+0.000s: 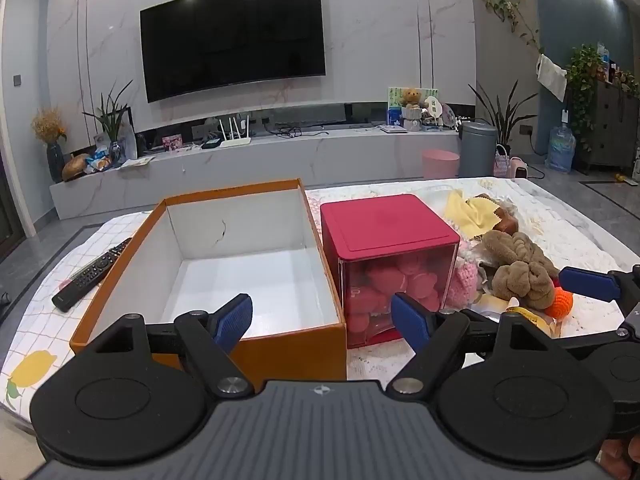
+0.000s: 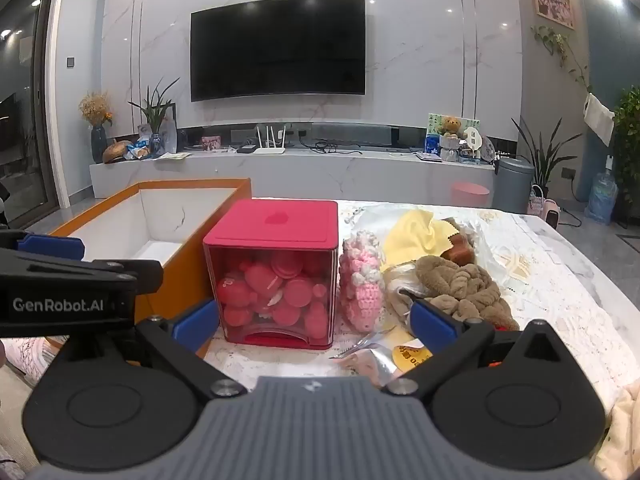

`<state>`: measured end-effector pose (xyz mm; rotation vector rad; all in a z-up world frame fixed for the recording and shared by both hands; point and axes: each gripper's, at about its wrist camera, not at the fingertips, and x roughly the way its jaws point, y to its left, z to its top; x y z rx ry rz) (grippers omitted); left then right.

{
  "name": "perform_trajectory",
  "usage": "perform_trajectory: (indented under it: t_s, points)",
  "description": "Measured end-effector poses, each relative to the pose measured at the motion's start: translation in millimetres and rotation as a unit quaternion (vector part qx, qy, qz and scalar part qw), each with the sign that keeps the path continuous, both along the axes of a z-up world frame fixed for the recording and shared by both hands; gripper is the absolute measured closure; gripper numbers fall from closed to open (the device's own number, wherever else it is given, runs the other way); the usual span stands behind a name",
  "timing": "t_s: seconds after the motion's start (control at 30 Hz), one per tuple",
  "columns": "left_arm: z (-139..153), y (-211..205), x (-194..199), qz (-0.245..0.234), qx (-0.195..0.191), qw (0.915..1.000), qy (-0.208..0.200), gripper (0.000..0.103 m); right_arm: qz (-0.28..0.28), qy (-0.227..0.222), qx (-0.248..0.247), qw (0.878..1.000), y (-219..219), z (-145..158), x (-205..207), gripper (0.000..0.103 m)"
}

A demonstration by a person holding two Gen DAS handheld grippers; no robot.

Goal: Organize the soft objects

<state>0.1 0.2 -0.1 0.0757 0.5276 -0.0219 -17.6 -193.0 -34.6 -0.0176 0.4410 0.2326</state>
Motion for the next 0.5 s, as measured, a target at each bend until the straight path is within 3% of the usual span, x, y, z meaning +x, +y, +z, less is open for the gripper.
perform_trajectory:
  t_s: [0.5]
  points:
    - [1.6,3.8,-1.4,-0.003,-0.013,0.9999,-0.005,0.011,-0.001,-0.007,-0.002,1.000,1.8,-0.5,-1.0,0.003]
